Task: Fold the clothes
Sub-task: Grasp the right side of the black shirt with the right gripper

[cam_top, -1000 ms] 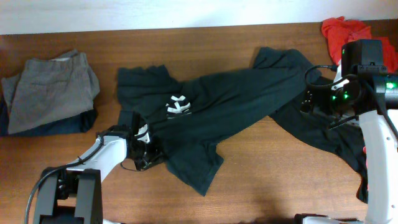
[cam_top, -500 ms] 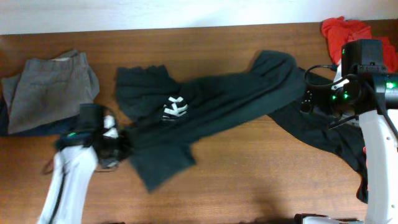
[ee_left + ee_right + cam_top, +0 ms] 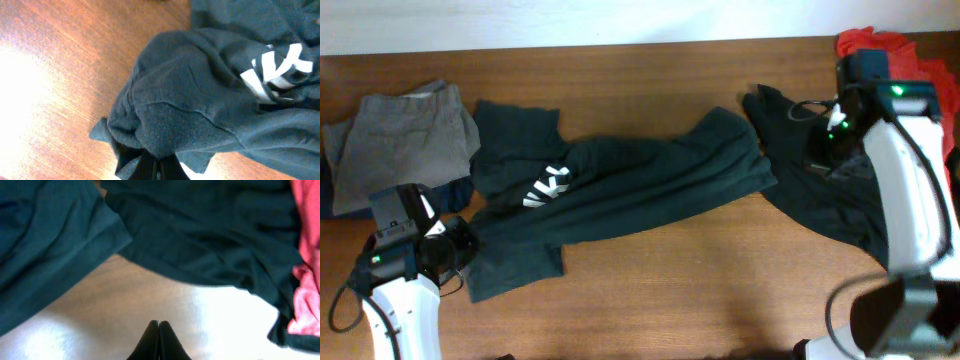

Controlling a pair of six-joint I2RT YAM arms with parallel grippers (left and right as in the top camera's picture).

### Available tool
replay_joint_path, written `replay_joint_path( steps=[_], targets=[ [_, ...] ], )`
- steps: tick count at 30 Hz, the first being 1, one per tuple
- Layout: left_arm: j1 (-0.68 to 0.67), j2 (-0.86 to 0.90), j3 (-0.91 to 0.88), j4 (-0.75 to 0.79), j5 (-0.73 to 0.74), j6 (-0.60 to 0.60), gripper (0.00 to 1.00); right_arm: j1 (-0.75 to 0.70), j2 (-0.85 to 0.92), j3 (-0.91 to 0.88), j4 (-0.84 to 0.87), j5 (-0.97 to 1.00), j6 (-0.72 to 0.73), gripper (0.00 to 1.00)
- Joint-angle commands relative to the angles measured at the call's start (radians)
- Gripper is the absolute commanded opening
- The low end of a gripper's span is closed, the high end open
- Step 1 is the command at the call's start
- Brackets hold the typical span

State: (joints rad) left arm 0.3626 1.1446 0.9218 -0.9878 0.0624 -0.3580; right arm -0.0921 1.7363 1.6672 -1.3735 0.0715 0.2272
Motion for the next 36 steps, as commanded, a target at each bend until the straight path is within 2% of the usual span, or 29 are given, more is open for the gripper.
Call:
replay_joint_path(
  steps=[1, 8, 19, 26, 31, 35, 36],
  targets=[
    [0.009, 0.045, 0.003, 0.0, -0.031, 0.015, 0.0, -0.008, 0.125, 0.005, 0.034, 0.011, -0.041, 0.04],
    [0.008, 0.096, 0.003, 0.008, 0.005, 0.015, 0.0, -0.008, 0.344, 0.005, 0.187, -0.049, -0.115, 0.04],
    [0.008, 0.096, 0.003, 0.014, 0.005, 0.015, 0.0, -0.022, 0.498, 0.005, 0.365, -0.09, -0.119, 0.04],
    [0.008, 0.096, 0.003, 0.018, 0.005, 0.015, 0.0, -0.035, 0.57, 0.005, 0.475, -0.05, -0.118, 0.04],
    [0.008, 0.096, 0.003, 0.018, 0.006, 0.015, 0.0, -0.126, 0.586, 0.005, 0.615, 0.104, -0.104, 0.07],
    [0.008, 0.096, 0.003, 0.019, 0.02, 0.015, 0.0, -0.234, 0.586, 0.005, 0.649, 0.196, -0.041, 0.07],
    [0.008, 0.096, 0.003, 0.021, 0.02, 0.016, 0.0, -0.279, 0.586, 0.005, 0.649, 0.201, -0.016, 0.11]
  ],
)
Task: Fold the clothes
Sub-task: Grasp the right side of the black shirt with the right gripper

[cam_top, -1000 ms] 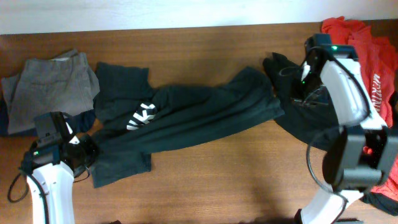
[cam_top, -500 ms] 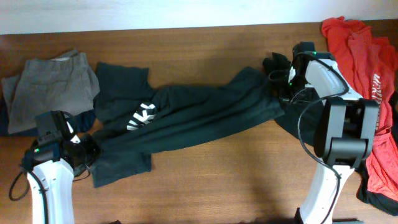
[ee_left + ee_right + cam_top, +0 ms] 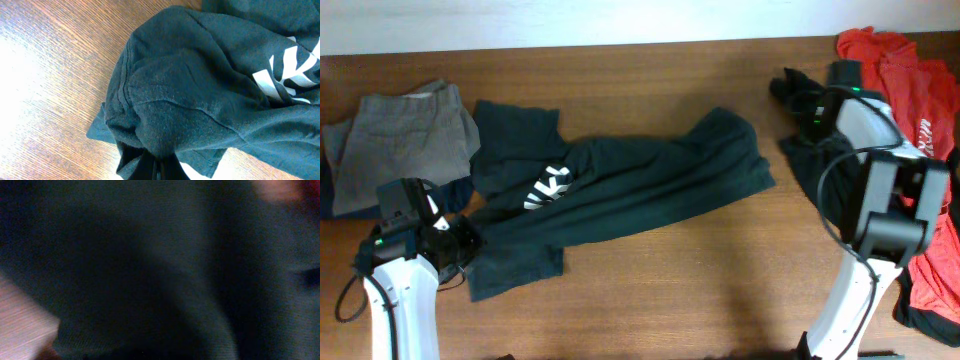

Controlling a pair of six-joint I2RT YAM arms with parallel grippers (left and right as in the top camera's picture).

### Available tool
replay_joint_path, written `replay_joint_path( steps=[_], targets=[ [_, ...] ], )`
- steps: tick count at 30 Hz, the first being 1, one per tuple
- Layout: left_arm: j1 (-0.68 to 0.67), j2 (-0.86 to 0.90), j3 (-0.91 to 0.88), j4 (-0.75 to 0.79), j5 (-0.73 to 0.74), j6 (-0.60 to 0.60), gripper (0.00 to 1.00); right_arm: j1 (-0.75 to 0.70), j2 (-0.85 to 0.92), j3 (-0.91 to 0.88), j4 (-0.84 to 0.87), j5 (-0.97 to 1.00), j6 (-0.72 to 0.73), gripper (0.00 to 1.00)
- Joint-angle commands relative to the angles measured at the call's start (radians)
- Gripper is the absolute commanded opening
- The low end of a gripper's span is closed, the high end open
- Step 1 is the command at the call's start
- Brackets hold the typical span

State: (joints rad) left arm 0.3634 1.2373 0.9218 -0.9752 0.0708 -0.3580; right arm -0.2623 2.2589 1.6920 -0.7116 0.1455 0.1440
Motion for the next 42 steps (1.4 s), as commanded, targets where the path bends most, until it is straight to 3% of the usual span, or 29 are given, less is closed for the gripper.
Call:
replay_joint_path(
  steps=[1, 5, 10, 14, 22, 33, 42],
  targets=[
    [0.008, 0.003, 0.003, 0.009, 0.011, 0.016, 0.0, -0.143, 0.063, -0.019, -0.015, 0.119, 0.082, 0.12],
    [0.008, 0.003, 0.003, 0.01, 0.011, 0.016, 0.0, -0.217, 0.027, 0.002, -0.053, -0.044, 0.074, 0.22],
    [0.008, 0.003, 0.003, 0.01, 0.011, 0.016, 0.0, -0.18, -0.121, 0.092, -0.109, -0.158, 0.073, 0.27],
    [0.008, 0.003, 0.003, 0.01, 0.011, 0.016, 0.0, -0.107, -0.282, 0.175, -0.249, -0.166, 0.05, 0.51],
    [0.008, 0.003, 0.003, 0.016, 0.011, 0.016, 0.0, 0.039, -0.336, 0.099, -0.505, -0.176, -0.008, 0.56],
    [0.008, 0.003, 0.003, 0.016, 0.011, 0.016, 0.0, 0.141, -0.335, -0.361, -0.185, -0.25, -0.032, 0.62],
    [0.008, 0.003, 0.003, 0.016, 0.011, 0.016, 0.0, 0.177, -0.332, -0.495, 0.02, -0.337, -0.032, 0.61]
  ],
)
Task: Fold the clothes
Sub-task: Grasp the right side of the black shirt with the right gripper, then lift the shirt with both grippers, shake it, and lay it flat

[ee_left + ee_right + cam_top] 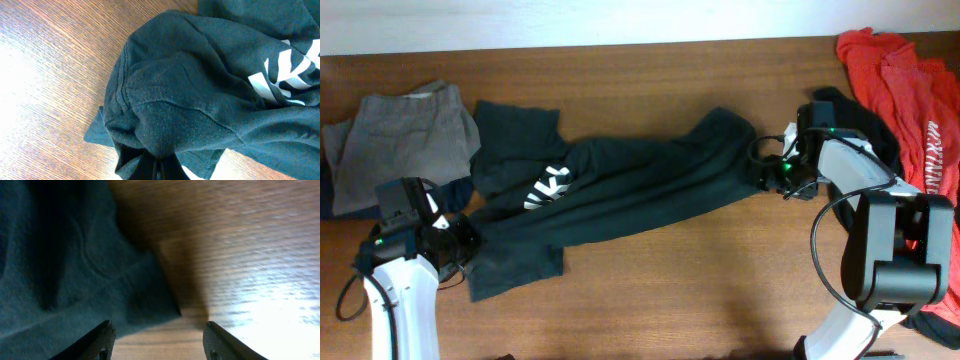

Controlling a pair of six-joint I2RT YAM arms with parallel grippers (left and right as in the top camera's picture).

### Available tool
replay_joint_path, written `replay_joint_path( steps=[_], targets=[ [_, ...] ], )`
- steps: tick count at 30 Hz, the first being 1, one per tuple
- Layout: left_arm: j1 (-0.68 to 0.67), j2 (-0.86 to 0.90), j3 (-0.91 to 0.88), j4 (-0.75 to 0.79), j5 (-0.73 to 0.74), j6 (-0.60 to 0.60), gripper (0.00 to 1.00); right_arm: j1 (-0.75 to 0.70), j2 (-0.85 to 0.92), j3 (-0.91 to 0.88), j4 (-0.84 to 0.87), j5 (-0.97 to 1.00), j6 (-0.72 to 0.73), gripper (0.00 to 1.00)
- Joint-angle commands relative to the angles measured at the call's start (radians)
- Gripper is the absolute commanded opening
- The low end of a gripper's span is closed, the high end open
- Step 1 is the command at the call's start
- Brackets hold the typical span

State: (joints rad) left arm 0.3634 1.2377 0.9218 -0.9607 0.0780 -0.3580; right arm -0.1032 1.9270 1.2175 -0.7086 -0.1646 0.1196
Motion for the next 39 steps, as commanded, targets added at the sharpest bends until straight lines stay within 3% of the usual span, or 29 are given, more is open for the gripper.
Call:
replay_joint_path(
  steps=[1, 5, 7, 9, 11, 16, 20, 24, 28, 33, 39],
  targets=[
    [0.008, 0.003, 0.003, 0.002, 0.004, 0.016, 0.0, 0.019, 0.0, -0.031, 0.047, -0.027, -0.007, 0.6],
    [0.008, 0.003, 0.003, 0.001, 0.004, 0.016, 0.0, 0.019, 0.0, -0.036, 0.064, -0.027, -0.007, 0.49],
    [0.008, 0.003, 0.003, 0.001, 0.004, 0.016, 0.0, 0.019, 0.0, -0.036, 0.071, -0.027, -0.007, 0.38],
    [0.008, 0.003, 0.003, 0.001, 0.004, 0.016, 0.0, 0.019, 0.0, -0.036, 0.078, -0.027, -0.007, 0.16],
    [0.008, 0.003, 0.003, 0.001, 0.004, 0.016, 0.0, 0.019, 0.0, -0.036, 0.076, -0.027, -0.007, 0.04],
    [0.008, 0.003, 0.003, 0.002, 0.016, 0.016, 0.0, 0.017, -0.023, -0.012, 0.01, -0.027, 0.018, 0.04],
    [0.008, 0.003, 0.057, 0.0, 0.097, 0.084, 0.0, 0.016, -0.162, 0.142, -0.153, -0.017, 0.019, 0.04],
    [0.008, 0.003, 0.271, -0.039, 0.166, 0.13, 0.0, 0.016, -0.333, 0.438, -0.384, 0.007, 0.02, 0.04],
    [0.008, 0.003, 0.595, -0.122, 0.249, 0.182, 0.0, 0.016, -0.456, 0.835, -0.636, 0.072, 0.02, 0.04],
    [0.008, 0.003, 0.802, -0.178, 0.248, 0.196, 0.0, 0.016, -0.506, 1.057, -0.772, 0.113, 0.02, 0.04],
    [0.008, 0.001, 1.007, -0.234, 0.248, 0.196, 0.0, 0.016, -0.566, 1.194, -0.844, 0.143, 0.021, 0.04]
  ],
)
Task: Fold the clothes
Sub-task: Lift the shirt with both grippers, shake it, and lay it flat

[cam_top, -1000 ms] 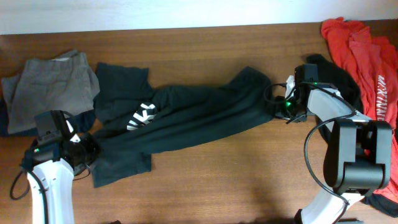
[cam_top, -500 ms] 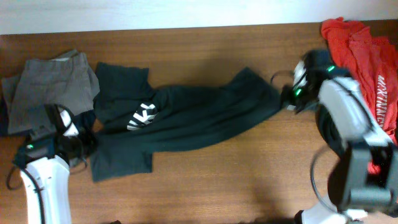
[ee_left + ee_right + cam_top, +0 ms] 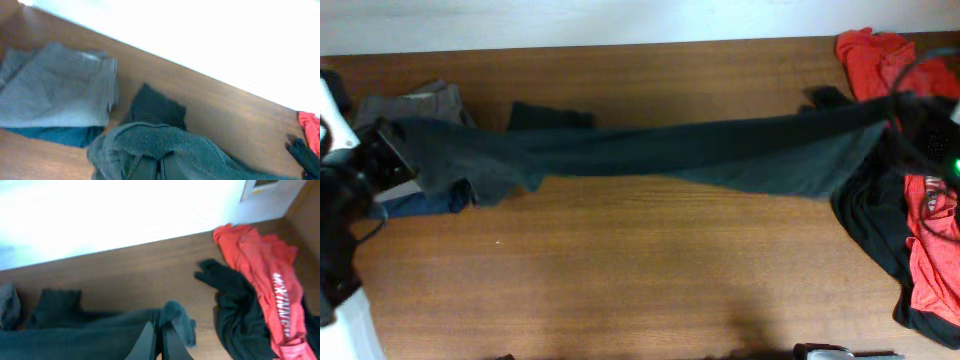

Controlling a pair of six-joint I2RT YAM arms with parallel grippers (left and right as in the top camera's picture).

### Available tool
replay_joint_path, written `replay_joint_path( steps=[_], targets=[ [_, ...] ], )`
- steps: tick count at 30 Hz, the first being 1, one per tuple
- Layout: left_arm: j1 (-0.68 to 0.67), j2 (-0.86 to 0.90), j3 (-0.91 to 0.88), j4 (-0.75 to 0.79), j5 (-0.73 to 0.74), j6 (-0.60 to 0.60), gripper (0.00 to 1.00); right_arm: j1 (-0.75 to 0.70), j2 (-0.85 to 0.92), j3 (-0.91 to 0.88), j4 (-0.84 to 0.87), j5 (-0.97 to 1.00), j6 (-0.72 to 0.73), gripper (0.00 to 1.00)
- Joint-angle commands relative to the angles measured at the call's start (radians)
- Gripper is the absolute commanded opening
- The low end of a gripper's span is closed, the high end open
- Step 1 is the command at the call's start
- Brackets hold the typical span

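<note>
A dark green garment point(image 3: 650, 150) hangs stretched in a long band across the table, lifted off the wood. My left gripper point(image 3: 384, 140) is shut on its left end, seen bunched over the fingers in the left wrist view point(image 3: 159, 167). My right gripper point(image 3: 898, 108) is shut on its right end, with a fold of cloth point(image 3: 175, 317) over the fingers point(image 3: 150, 340). A dark part of the garment point(image 3: 550, 115) still trails on the table at the back left.
Folded grey trousers point(image 3: 420, 100) lie on blue cloth point(image 3: 415, 203) at the far left. A red shirt point(image 3: 875, 50) and a black garment point(image 3: 870, 220) are piled at the right edge. A white wall runs behind the table.
My right gripper, open beside the garment's right end, is now shut on it. Both grippers have risen and moved apart, so the garment is off the table and pulled long.
My left gripper stayed shut on the green garment's left corner throughout. The black garment first lay against its right end, then sat further right by the red shirt. My right gripper then stood open at the green garment's right end, and now both hold it stretched.
</note>
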State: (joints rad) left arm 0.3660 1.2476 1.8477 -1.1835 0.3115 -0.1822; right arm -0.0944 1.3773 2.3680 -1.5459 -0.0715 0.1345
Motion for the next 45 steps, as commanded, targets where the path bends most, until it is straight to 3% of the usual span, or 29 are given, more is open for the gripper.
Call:
replay_joint_path(
  steps=[1, 11, 19, 26, 30, 33, 38, 40, 45],
  targets=[
    [0.005, -0.01, 0.112, -0.017, 0.014, 0.021, 0.0, 0.007, -0.027, 0.055, -0.008, 0.068, 0.019, 0.04],
    [0.004, 0.011, 0.19, -0.025, 0.026, 0.02, 0.0, 0.007, -0.032, 0.084, 0.036, 0.137, 0.04, 0.04],
    [-0.08, 0.236, 0.189, 0.017, 0.049, 0.02, 0.0, 0.007, 0.269, 0.084, 0.037, 0.137, 0.035, 0.04],
    [-0.214, 0.539, 0.189, 0.364, 0.07, 0.019, 0.0, -0.003, 0.576, 0.084, 0.193, 0.145, 0.111, 0.04],
    [-0.234, 0.582, 0.217, 0.643, 0.152, -0.031, 0.0, -0.041, 0.57, 0.118, 0.303, 0.155, 0.272, 0.04],
    [-0.219, 0.575, 0.358, 0.682, 0.157, -0.033, 0.0, -0.074, 0.525, 0.223, 0.328, 0.154, 0.27, 0.04],
    [-0.176, 0.575, 0.653, 0.518, 0.178, -0.032, 0.0, -0.103, 0.466, 0.399, 0.241, 0.155, 0.21, 0.04],
    [-0.178, 0.575, 0.739, 0.267, 0.179, 0.008, 0.0, -0.103, 0.457, 0.414, 0.135, 0.155, 0.191, 0.04],
    [-0.238, 0.62, 0.673, -0.216, 0.129, 0.152, 0.0, -0.103, 0.5, 0.331, -0.153, 0.156, 0.173, 0.04]
  ],
)
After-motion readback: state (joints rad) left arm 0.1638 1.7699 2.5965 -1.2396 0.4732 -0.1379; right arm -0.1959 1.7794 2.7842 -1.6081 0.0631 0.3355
